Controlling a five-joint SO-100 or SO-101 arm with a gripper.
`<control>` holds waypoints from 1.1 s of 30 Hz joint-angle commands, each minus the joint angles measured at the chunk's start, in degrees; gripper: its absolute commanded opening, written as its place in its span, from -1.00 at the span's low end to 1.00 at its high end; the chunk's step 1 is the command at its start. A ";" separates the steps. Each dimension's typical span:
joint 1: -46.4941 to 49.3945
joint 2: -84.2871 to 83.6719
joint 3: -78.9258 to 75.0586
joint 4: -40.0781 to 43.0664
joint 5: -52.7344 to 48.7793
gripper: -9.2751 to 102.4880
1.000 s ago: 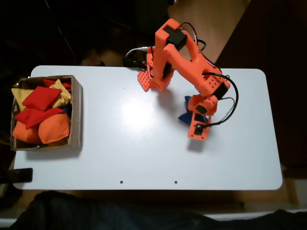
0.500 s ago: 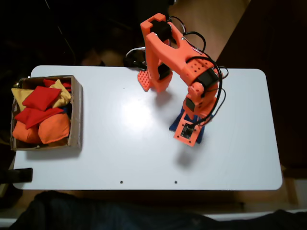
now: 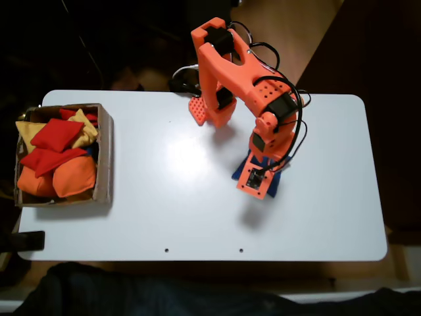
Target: Grasp a bag and put it in the box.
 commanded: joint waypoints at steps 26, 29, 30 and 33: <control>-0.09 -9.49 0.09 -6.15 5.45 -0.34; -0.09 -9.93 0.09 -5.98 5.45 -0.29; 0.00 -9.93 0.09 -5.89 5.54 -0.25; 0.09 -9.84 0.09 -5.89 6.50 -0.05</control>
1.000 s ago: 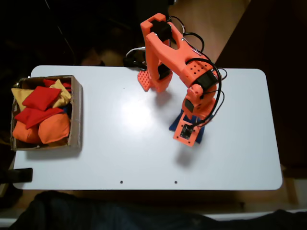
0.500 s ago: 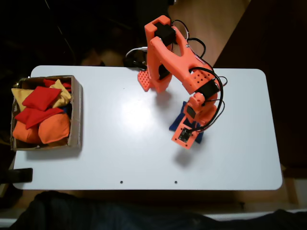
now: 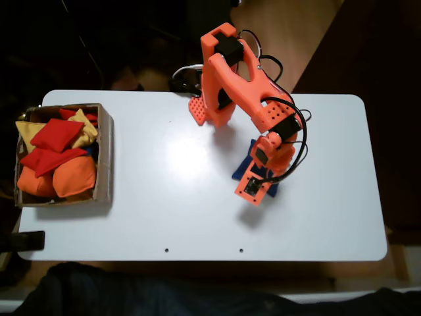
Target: Grasp a bag and put it in the box.
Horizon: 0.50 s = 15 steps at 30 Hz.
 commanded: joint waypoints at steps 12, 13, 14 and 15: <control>0.18 -0.70 3.52 3.34 -1.23 0.49; 0.18 -0.97 4.13 3.60 -1.58 0.52; 0.18 -1.14 4.66 3.78 -2.02 0.54; 0.18 -1.32 5.19 4.04 -2.37 0.58</control>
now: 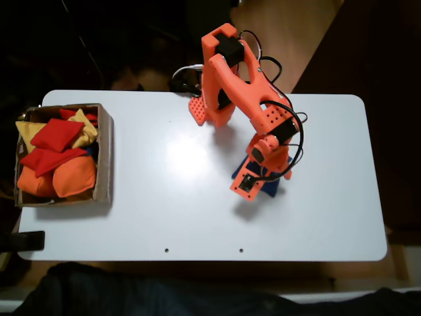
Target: Grasp a bag and put it in the box.
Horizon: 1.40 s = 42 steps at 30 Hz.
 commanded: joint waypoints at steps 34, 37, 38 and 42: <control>-1.23 -5.80 7.47 -8.53 -3.43 0.33; -1.41 -5.36 8.17 -9.40 -4.39 0.16; -1.41 -5.27 8.26 -9.49 -4.75 0.11; -1.49 -5.01 8.44 -9.67 -6.06 -0.09</control>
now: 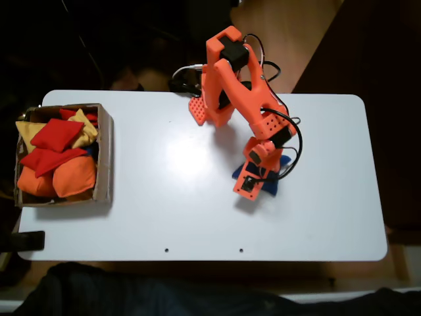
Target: Grasp a bag and put it in the box.
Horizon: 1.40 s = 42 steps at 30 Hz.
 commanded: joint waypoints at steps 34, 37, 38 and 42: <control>1.49 18.54 -2.20 1.49 5.80 -0.83; 2.55 19.95 -3.43 2.02 7.03 -0.83; 3.08 20.57 -3.87 2.20 7.38 -0.83; 5.01 23.55 -5.45 3.08 8.96 -0.83</control>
